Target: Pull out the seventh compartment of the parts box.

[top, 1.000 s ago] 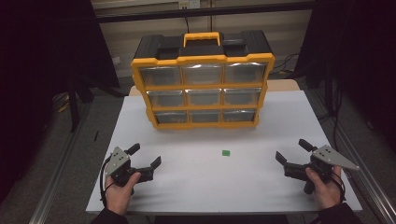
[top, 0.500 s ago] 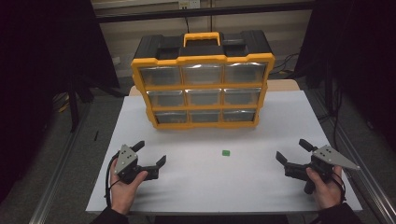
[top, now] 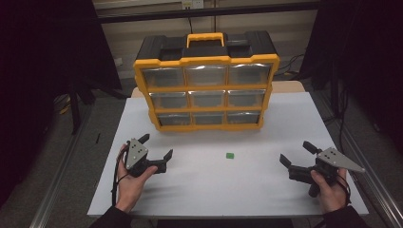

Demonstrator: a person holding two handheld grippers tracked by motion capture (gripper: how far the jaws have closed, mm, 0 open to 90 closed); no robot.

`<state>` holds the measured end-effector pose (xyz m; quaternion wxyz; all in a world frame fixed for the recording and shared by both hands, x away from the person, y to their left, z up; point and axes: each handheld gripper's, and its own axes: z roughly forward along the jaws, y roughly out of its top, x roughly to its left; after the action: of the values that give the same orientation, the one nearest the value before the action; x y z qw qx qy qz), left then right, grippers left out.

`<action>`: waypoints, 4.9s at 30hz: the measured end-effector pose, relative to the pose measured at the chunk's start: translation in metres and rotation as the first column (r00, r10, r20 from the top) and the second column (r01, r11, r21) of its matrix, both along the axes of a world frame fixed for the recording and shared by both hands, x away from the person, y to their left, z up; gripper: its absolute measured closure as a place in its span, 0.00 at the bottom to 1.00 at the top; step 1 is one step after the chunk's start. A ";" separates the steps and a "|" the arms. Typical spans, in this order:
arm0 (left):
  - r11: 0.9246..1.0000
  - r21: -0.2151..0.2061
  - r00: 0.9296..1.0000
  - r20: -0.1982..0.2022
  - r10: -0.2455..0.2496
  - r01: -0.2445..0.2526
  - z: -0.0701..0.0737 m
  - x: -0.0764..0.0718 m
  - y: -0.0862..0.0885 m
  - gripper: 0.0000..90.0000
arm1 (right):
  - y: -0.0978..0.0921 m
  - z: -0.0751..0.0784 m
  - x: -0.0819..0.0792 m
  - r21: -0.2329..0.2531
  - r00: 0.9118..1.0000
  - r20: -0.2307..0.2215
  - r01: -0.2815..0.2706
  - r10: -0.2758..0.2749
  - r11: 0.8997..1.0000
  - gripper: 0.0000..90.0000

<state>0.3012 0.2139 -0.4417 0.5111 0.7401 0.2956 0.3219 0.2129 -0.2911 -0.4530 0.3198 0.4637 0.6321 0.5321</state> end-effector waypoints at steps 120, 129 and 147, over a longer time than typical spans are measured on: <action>0.658 0.736 0.865 0.427 -0.266 -0.161 -0.023 0.081 -0.063 0.73 | 0.002 -0.003 0.002 -0.013 1.000 -0.014 -0.016 0.015 1.000 0.03; 0.540 0.806 0.861 0.436 -0.262 -0.244 -0.018 0.078 -0.063 0.74 | 0.003 -0.003 0.002 -0.020 1.000 -0.015 -0.016 0.016 1.000 0.03; 0.534 0.794 0.852 0.469 -0.234 -0.290 -0.022 0.077 -0.068 0.81 | 0.005 -0.003 0.002 -0.024 0.999 -0.011 -0.031 0.030 0.999 0.03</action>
<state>0.3786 0.1460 -0.4636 0.1437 0.7703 -0.0357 0.6202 0.2150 -0.2862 -0.4556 0.3138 0.4529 0.6472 0.5268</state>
